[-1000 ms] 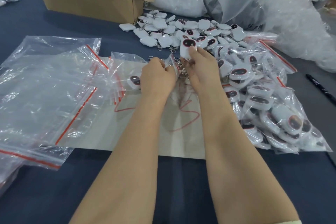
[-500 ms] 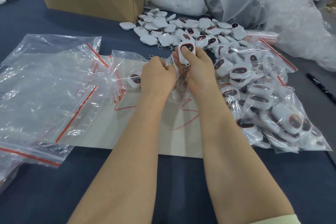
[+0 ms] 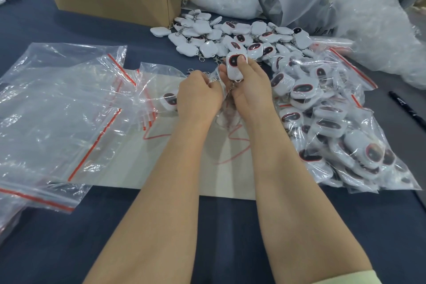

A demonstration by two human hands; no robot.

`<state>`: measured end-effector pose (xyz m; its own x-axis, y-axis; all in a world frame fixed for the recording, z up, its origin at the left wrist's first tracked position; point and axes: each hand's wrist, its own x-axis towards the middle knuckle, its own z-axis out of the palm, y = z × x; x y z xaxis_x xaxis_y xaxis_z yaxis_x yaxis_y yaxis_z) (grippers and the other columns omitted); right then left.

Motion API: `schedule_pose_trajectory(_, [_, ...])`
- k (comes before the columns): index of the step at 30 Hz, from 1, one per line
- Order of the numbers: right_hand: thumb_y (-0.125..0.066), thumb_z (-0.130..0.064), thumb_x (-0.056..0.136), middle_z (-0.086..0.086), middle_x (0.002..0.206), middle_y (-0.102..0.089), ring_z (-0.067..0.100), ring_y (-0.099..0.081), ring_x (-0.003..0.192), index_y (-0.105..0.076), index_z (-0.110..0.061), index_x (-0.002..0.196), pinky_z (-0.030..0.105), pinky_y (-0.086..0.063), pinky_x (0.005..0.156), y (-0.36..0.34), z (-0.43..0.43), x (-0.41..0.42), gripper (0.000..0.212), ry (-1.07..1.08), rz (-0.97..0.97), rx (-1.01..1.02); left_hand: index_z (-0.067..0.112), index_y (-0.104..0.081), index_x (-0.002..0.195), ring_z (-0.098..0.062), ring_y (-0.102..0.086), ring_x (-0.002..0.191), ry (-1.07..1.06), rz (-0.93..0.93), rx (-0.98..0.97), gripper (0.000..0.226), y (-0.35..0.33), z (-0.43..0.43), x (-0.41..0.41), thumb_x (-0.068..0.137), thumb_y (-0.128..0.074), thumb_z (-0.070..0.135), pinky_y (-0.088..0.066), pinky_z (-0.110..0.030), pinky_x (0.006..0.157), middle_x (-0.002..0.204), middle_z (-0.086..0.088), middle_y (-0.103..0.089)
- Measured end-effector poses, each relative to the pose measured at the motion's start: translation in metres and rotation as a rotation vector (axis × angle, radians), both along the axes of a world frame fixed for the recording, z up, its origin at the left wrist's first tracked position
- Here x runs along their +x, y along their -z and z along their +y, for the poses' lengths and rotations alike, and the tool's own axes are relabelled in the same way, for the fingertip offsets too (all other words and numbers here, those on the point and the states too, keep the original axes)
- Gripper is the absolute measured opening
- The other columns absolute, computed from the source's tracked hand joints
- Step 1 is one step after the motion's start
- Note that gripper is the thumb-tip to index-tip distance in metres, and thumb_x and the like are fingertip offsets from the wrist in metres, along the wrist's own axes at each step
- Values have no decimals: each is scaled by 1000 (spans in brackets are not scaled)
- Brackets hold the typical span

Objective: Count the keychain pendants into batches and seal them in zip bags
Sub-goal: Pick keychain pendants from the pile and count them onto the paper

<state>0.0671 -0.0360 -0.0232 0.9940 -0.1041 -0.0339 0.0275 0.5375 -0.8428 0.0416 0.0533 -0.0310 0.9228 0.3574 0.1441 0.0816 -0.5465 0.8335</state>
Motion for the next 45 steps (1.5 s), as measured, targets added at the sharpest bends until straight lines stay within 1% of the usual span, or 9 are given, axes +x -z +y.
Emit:
schedule_pose_trajectory(10, [-49,-5,99,10,86,-60,17,-63,74,-57,-5,91,26,-55,76,-1,1,0,12,-11,9,12,10,-58,97,-25,-58,93,7,6,2,16,-1,0,-1,89,-49,22,-37,-25,72,100,-6,-64])
schedule_pose_trajectory(19, [-56,-1,94,8,84,-62,10,-66,68,-57,-7,89,19,-55,68,3,0,0,8,17,-52,-226,11,-58,96,-24,-56,92,3,6,2,16,-1,-1,0,89,-50,23,-34,-24,71,101,-5,-64])
schedule_pose_trajectory(26, [-47,-6,100,9,85,-61,17,-64,75,-57,-4,93,25,-55,76,1,1,1,13,7,5,-66,11,-59,97,-25,-57,97,-6,8,7,17,0,-1,0,89,-49,23,-33,-23,71,102,-5,-65])
schedule_pose_trajectory(31, [-42,-5,101,11,84,-59,20,-62,74,-56,-6,86,26,-53,74,-1,0,0,20,10,-18,-133,11,-59,98,-25,-57,97,-9,10,12,17,0,-1,0,89,-50,23,-34,-24,71,102,-5,-65])
schedule_pose_trajectory(35, [-40,4,99,12,89,-59,20,-61,81,-56,2,101,26,-53,80,-4,-1,-2,16,-35,4,-47,11,-59,98,-23,-57,92,-5,6,-7,17,0,-1,0,89,-50,23,-34,-24,71,100,-5,-65])
schedule_pose_trajectory(38, [-34,14,95,11,93,-61,18,-62,86,-54,6,114,26,-52,87,-5,-3,-5,28,-85,-21,-140,12,-59,96,-20,-51,84,0,4,-21,16,0,-1,0,88,-50,22,-33,-23,70,98,-3,-64])
schedule_pose_trajectory(41, [-35,14,95,14,96,-62,18,-64,85,-50,10,121,26,-53,86,-9,-4,-6,31,-61,-44,-225,11,-59,96,-21,-52,84,-1,0,-32,16,-1,0,-1,88,-50,22,-34,-24,69,97,-4,-64])
schedule_pose_trajectory(43, [-38,12,95,20,106,-62,17,-67,83,-44,5,124,26,-56,82,-14,-4,-6,31,-41,-36,-246,11,-59,96,-23,-56,88,2,-1,-47,16,-1,0,0,88,-50,21,-35,-24,70,99,-5,-64])
schedule_pose_trajectory(45, [-43,8,93,23,114,-60,20,-69,83,-40,-3,116,27,-57,77,-18,-2,-6,26,-73,-20,-385,10,-60,99,-23,-58,90,0,-1,-75,18,-2,0,0,89,-51,22,-35,-23,69,101,-6,-65])
